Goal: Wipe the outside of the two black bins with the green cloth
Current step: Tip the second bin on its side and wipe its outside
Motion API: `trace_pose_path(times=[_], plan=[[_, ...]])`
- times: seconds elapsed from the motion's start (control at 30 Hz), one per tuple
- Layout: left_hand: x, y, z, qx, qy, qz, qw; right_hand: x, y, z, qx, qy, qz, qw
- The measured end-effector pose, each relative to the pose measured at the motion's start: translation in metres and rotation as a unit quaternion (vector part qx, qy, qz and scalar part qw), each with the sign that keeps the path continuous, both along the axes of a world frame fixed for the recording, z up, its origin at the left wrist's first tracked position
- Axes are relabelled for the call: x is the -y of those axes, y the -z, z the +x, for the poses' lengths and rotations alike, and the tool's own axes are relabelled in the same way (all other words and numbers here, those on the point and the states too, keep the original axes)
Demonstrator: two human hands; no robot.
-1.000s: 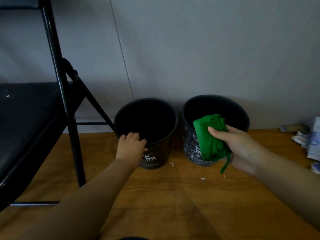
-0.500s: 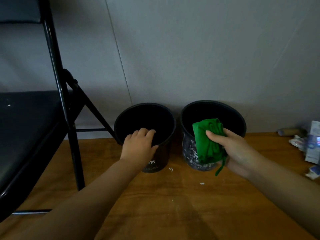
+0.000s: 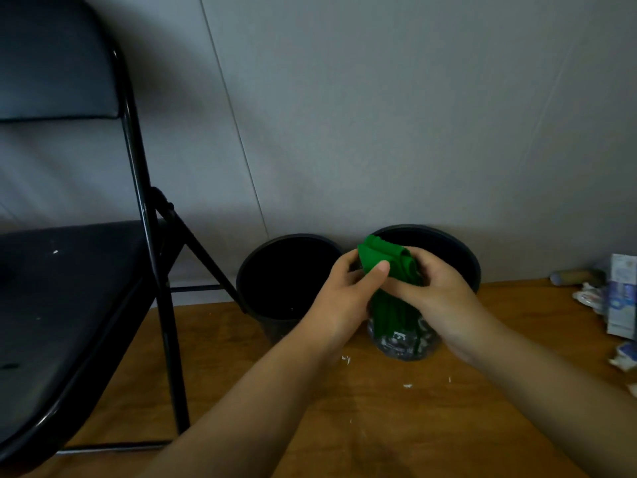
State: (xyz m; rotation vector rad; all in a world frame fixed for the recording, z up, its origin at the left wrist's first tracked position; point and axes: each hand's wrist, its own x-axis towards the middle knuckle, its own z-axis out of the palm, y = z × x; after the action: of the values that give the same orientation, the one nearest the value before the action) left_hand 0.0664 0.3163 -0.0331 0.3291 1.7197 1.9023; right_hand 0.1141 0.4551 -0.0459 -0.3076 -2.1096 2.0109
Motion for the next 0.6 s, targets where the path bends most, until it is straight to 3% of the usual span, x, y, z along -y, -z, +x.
trace_pose_path(times=[0.1, 0.2, 0.33, 0.4, 0.53, 0.6], plan=[[0.005, 0.000, 0.001, -0.016, 0.006, 0.017, 1.000, -0.005, -0.007, 0.004, -0.002, -0.046, 0.063, 0.997], [0.008, 0.000, -0.001, 0.009, 0.005, 0.015, 1.000, -0.009, -0.010, 0.007, -0.025, -0.021, 0.065, 0.997], [0.007, 0.003, 0.002, 0.003, 0.052, -0.010, 0.999, -0.005, -0.011, 0.011, -0.037, -0.010, 0.009, 0.999], [0.005, 0.006, 0.000, -0.011, 0.029, -0.014, 0.999, -0.005, -0.012, 0.011, -0.023, -0.012, -0.035, 0.999], [0.013, 0.008, -0.008, 0.074, -0.001, 0.035, 0.997, -0.014, -0.016, 0.008, 0.019, -0.010, -0.198, 0.980], [0.020, 0.010, -0.013, 0.108, -0.006, 0.057, 0.992, -0.020, -0.016, 0.005, 0.028, 0.005, -0.219, 0.975]])
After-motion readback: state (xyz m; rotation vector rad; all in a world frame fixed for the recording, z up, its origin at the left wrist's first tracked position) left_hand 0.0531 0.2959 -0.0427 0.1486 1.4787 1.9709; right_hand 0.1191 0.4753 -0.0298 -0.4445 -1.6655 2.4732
